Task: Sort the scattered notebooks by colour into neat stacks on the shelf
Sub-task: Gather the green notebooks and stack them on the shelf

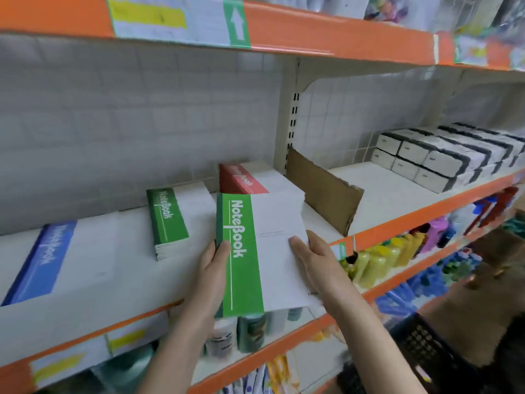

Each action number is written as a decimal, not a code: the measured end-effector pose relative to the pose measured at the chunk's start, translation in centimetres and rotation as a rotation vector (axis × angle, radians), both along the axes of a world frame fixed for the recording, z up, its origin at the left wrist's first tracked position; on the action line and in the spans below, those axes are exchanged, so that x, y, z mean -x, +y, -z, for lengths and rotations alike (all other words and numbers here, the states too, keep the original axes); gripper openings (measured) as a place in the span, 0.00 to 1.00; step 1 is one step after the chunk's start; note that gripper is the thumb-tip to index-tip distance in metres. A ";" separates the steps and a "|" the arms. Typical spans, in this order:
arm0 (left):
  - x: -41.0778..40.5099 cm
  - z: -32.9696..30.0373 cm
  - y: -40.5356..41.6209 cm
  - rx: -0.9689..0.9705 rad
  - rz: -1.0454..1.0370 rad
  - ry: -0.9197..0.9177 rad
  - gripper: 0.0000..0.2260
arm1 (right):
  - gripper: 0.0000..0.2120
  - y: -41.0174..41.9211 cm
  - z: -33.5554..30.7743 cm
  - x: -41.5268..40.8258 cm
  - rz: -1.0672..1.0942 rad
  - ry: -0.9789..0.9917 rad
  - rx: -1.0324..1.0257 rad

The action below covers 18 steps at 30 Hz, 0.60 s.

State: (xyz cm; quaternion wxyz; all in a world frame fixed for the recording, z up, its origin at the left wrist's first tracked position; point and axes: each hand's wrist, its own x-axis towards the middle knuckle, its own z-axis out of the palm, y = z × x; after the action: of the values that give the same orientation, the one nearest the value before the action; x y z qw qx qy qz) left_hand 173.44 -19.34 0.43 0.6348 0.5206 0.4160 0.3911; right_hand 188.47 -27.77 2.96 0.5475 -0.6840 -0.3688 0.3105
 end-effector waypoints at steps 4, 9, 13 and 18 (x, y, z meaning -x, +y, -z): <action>3.2 -0.2 0.8 0.003 -0.171 0.026 0.10 | 0.10 3.5 0.0 2.2 -0.163 0.017 0.002; 6.2 -0.2 1.3 0.061 -0.362 0.069 0.10 | 0.10 7.1 0.5 4.6 -0.337 0.054 0.043; 7.0 -0.5 1.2 0.103 -0.454 0.123 0.11 | 0.09 8.9 1.1 5.2 -0.431 0.038 0.054; 6.7 -1.6 2.6 0.112 -0.512 0.221 0.19 | 0.05 11.5 1.2 5.0 -0.350 0.020 0.085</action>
State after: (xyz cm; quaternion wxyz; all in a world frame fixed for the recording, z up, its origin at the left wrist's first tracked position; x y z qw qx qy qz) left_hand 166.72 -16.78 2.04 0.4941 0.4022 0.6216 0.4557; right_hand 183.50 -16.25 1.76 0.4593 -0.6286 -0.4633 0.4233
